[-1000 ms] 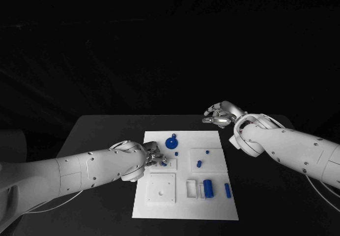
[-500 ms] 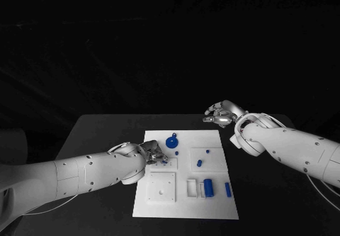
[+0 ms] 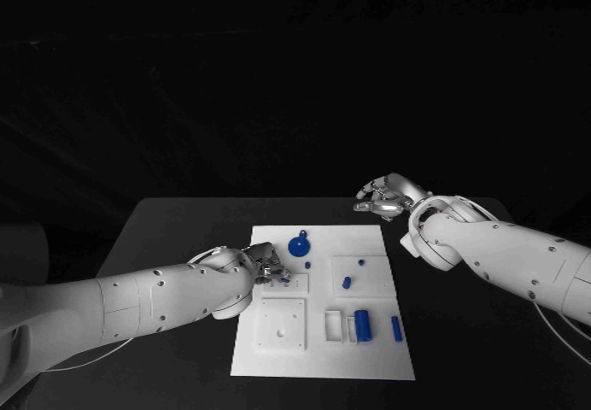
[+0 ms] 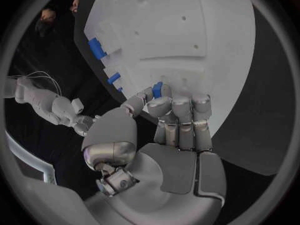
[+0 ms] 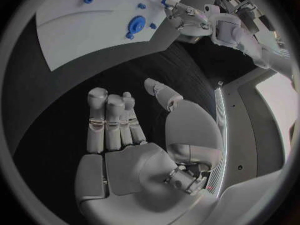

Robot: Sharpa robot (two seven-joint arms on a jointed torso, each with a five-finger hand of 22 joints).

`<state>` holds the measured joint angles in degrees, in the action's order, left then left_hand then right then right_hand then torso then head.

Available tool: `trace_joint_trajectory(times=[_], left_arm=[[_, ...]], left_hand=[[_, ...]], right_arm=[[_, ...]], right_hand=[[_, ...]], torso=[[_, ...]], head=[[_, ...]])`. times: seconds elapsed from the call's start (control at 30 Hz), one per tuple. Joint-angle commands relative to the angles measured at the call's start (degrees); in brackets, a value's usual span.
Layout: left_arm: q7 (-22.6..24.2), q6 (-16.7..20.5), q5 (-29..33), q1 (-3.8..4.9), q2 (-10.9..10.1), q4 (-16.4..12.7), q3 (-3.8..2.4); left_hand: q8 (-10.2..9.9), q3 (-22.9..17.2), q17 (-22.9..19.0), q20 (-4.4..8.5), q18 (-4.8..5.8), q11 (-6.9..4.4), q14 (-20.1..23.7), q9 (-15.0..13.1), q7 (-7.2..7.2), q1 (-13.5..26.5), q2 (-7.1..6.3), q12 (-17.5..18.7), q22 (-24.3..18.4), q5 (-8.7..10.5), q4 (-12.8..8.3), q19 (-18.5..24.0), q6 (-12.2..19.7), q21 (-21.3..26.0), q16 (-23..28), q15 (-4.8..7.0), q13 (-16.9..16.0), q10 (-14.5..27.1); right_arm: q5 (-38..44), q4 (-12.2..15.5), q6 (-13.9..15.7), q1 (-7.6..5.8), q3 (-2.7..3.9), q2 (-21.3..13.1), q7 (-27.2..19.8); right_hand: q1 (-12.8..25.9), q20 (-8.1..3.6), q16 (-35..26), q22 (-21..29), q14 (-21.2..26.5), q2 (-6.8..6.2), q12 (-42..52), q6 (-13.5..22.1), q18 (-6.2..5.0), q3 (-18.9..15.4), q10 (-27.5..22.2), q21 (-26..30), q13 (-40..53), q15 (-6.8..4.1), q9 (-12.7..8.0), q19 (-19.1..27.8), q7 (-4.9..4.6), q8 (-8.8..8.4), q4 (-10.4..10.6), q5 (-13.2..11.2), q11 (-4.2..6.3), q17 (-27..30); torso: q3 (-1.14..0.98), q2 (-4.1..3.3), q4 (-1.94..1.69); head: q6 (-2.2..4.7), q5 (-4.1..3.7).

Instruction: Assemble the parts on the task board

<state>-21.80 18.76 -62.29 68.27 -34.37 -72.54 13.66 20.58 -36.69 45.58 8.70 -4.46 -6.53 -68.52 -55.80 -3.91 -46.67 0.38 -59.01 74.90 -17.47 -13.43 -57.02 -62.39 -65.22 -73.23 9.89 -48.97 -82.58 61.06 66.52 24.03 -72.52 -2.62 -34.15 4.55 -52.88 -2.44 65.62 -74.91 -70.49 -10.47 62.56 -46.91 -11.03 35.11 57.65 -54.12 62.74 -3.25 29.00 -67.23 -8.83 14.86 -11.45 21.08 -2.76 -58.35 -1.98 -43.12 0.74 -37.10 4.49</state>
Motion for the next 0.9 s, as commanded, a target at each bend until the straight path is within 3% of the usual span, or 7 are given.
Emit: trace_joint_trajectory(times=[0.03,0.9], left_arm=[[-0.08,-0.39,-0.55,-0.35,0.31,0.21,-0.01],[-0.22,-2.74,0.03,-0.51,0.13,0.24,-0.02]], left_hand=[[0.38,-0.28,-0.09,6.39,-0.47,-1.68,-1.41,-0.08,5.78,-1.1,0.34,-0.29,0.85,-0.09,0.06,-0.04,-8.22,-0.22,-0.35,1.45,0.1,1.37],[0.41,-0.3,-0.12,6.37,-0.47,-1.69,-1.4,0.01,5.78,-1.14,0.32,-0.41,0.84,-0.06,0.07,-0.02,-8.19,-0.23,-0.34,1.45,0.22,1.42]], right_arm=[[0.2,0.07,-0.68,0.0,0.03,0.03,-0.25],[0.2,0.02,-0.83,0.0,0.03,0.09,-0.21]], right_hand=[[0.13,-0.29,0.27,-0.6,-0.01,0.65,0.24,0.13,-3.97,-0.31,-0.24,0.22,-0.08,-0.4,0.1,-0.22,-0.35,0.29,-0.03,0.28,0.1,0.06],[0.14,-0.31,0.28,-0.65,-0.01,0.67,0.35,0.13,-3.97,-0.32,-0.28,0.25,-0.22,-0.41,0.14,-0.25,-0.34,0.29,-0.07,0.31,0.11,0.07]], torso=[[0.04,-0.03,0.03],[0.07,-0.02,-0.03]], head=[[-0.08,-0.01],[-0.31,-0.08]])
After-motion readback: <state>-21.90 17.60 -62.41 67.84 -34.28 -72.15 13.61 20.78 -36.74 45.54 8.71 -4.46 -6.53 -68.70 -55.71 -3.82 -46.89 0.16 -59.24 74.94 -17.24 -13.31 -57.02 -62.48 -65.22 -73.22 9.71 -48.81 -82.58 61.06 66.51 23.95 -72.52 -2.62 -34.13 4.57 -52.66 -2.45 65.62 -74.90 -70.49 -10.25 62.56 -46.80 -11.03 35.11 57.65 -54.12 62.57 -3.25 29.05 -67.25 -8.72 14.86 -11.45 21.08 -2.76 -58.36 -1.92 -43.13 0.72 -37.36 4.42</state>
